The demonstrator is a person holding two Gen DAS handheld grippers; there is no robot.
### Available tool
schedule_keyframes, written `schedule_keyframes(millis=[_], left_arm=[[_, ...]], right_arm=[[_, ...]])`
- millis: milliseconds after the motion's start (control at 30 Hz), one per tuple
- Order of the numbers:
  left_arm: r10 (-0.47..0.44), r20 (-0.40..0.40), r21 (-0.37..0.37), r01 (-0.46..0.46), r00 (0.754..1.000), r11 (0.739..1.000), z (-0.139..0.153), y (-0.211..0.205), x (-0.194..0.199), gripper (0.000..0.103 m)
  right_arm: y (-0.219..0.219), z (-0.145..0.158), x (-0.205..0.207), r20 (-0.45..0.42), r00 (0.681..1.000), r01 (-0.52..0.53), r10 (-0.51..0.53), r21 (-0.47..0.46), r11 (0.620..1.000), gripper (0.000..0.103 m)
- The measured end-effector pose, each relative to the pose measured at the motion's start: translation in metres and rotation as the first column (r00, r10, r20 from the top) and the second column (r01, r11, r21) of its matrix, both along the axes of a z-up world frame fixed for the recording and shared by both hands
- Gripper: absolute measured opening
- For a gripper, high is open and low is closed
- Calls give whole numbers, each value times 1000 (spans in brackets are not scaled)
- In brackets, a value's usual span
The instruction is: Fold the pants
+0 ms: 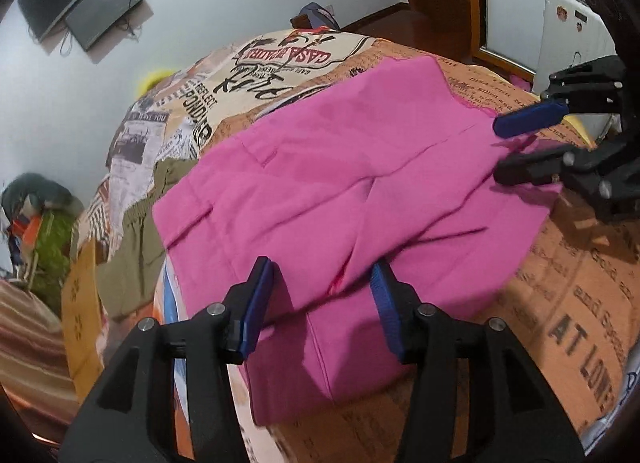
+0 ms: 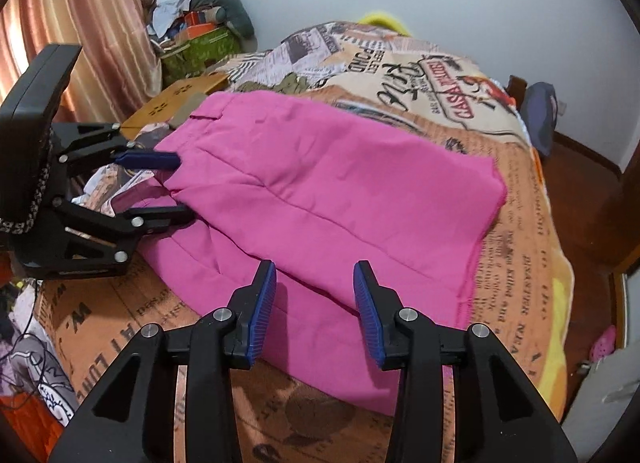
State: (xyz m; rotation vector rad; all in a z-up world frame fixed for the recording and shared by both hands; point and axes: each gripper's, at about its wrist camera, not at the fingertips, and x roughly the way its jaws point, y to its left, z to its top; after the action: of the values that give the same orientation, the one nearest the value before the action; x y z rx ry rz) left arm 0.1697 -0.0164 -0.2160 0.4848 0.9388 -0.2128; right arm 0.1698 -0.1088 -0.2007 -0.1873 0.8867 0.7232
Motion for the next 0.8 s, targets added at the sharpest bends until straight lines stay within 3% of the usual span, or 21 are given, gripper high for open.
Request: schedule_keyframes(millis=[267,433,567,633,800], left_arm=[[19,-12,-91,-20,1000,996,10,4,19,44],[42,-20,-163,-45,999,986,20,10,25,31],[35,-15,-158,-36,999,987,22,8,26,31],[32,-30,-162,-36,999,986,18,8,24,31],[30,-54,-146,-38,998,989,6,7,17,31]], right_arm=[[13,-7,8,-13,999,-34,34,-4,999,37],[17,-11,14,-7,1000,-28,28,1,1000,38],[14,-10,19,0,1000,-2,2,21,1000,37],[9,-7,20,10,1000,13,-14,40,999,14],[-1,3,19,33,998,41,-45,97,994,7]])
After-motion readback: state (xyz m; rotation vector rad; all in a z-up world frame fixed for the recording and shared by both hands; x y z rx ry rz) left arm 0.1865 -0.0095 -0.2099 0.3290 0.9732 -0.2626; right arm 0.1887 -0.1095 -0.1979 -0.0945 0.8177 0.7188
